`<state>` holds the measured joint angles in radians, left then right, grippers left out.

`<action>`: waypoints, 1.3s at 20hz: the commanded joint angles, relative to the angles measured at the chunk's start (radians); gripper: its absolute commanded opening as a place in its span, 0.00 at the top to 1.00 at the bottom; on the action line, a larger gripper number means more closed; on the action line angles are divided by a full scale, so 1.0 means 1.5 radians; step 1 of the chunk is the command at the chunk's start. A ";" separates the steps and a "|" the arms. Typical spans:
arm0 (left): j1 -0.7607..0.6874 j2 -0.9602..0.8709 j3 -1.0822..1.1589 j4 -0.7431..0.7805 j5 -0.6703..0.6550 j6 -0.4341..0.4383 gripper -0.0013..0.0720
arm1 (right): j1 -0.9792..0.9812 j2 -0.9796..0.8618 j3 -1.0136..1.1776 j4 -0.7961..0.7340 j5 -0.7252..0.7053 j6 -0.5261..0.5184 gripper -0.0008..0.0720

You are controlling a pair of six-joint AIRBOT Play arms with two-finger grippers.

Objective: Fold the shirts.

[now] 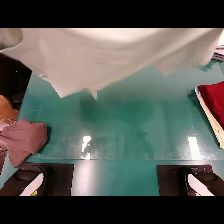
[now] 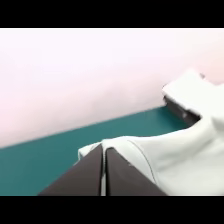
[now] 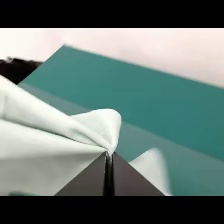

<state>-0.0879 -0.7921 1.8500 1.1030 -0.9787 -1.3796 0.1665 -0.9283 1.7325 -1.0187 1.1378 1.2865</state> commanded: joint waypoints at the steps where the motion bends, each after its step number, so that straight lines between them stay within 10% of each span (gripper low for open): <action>1: 0.000 0.033 0.028 -0.048 0.002 0.000 0.95 | -0.005 0.054 0.046 -0.077 0.026 0.040 0.96; 12: 0.000 -0.169 -0.122 0.100 -0.166 -0.006 0.95 | 0.059 -0.150 -0.148 -0.091 0.075 0.110 0.96; 20: 0.001 -0.453 -0.354 0.096 0.154 -0.034 0.95 | 0.058 -0.433 -0.157 -0.082 -0.061 0.109 0.96; 22: 0.001 -0.483 -0.354 0.096 0.170 -0.066 0.38 | 0.058 -0.480 -0.105 -0.075 -0.051 0.109 0.94; 23: 0.001 -0.484 -0.354 0.098 0.164 -0.078 0.21 | 0.054 -0.498 -0.076 -0.064 -0.039 0.109 0.65; 24: 0.001 -0.480 -0.349 0.102 0.146 -0.074 0.24 | 0.053 -0.507 -0.050 -0.054 -0.022 0.109 0.32; 26: 0.022 -0.463 -0.321 0.131 0.030 -0.075 0.24 | 0.039 -0.505 -0.006 -0.052 0.039 0.104 0.32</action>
<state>-0.0776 -1.4776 1.3472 1.2575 -0.8143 -1.4689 0.2409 -1.6440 1.6344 -1.1168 1.1088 1.4502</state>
